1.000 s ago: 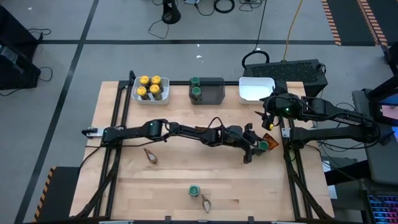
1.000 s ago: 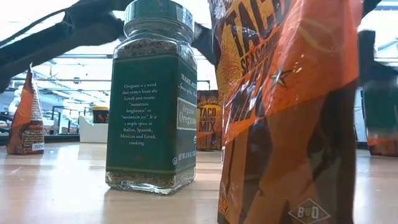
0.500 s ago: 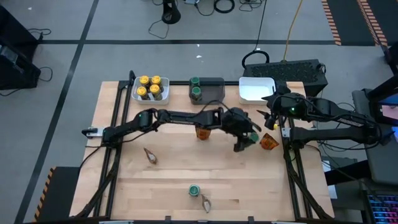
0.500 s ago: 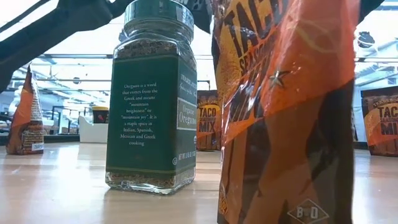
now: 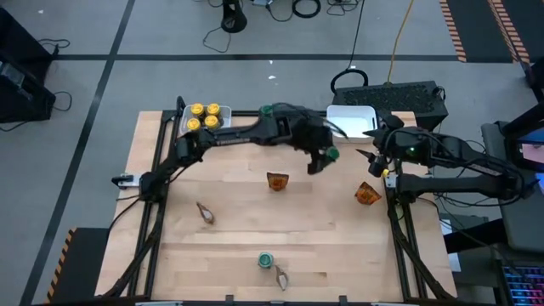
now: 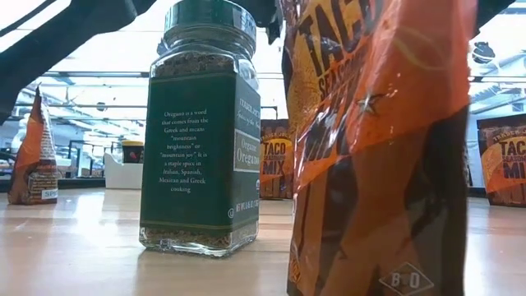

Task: Sort spices by type
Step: Put the top green seasoning bottle into the black bin

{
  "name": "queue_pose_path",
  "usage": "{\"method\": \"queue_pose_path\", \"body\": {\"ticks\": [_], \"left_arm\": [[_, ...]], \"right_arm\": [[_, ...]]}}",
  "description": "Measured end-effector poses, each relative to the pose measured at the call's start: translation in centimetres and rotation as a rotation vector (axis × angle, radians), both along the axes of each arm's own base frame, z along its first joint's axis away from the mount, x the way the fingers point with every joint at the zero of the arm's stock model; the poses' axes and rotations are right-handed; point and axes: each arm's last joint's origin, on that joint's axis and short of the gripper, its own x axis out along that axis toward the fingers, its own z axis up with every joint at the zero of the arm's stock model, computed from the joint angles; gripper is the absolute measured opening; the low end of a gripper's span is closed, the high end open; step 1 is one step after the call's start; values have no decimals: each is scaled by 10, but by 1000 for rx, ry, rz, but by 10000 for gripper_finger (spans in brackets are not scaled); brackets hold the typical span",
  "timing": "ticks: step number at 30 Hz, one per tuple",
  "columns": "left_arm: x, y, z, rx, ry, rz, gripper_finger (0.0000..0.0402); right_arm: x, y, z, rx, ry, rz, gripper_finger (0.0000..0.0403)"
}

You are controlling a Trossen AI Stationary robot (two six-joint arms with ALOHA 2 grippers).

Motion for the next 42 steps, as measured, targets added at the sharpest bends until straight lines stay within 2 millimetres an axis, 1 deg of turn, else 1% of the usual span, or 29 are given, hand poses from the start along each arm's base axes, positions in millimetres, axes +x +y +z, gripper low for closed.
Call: {"method": "queue_pose_path", "body": {"ticks": [1, 3, 5, 7, 10, 13, 17, 25, 31, 34, 36, 38, 40, 42], "left_arm": [[-5, 8, 2, -5, 19, 18, 211], [-13, 26, -1, -17, 70, 56, 211], [-18, 41, 0, -15, 69, 99, 211], [-26, 53, 5, -34, 77, 132, 211], [-35, 71, 17, -28, 43, 179, 211], [-44, 91, 17, -29, 48, 250, 211], [-56, 115, 13, -37, 87, 325, 211], [-83, 162, 12, -48, 102, 432, 211], [-95, 185, -6, -77, 93, 448, 221], [-99, 193, -7, -74, 74, 451, 223], [-102, 196, -14, -78, 77, 453, 224], [-106, 202, -21, -107, 82, 435, 225], [-110, 207, -23, -139, 71, 404, 226], [-112, 209, -24, -135, 43, 369, 226]], "right_arm": [[-1, 0, 0, 0, -2, 1, 263], [-1, 0, 0, 2, -4, 4, 263], [-1, 0, 0, 2, -3, 5, 263], [-2, 1, 0, 3, 5, 4, 263], [-3, 1, -2, 6, 24, 6, 263], [-4, 1, -3, 7, 35, 6, 263], [-4, 1, -4, 4, 49, 10, 263], [-5, 1, -4, -2, 63, 16, 263], [-5, 1, -4, -5, 64, 18, 263], [-5, 1, -4, -5, 63, 19, 263], [-5, 1, -4, -6, 61, 19, 263], [-4, 1, -4, -6, 58, 18, 263], [-4, 1, -3, -8, 48, 18, 263], [-4, 1, -2, -9, 43, 18, 263]]}}
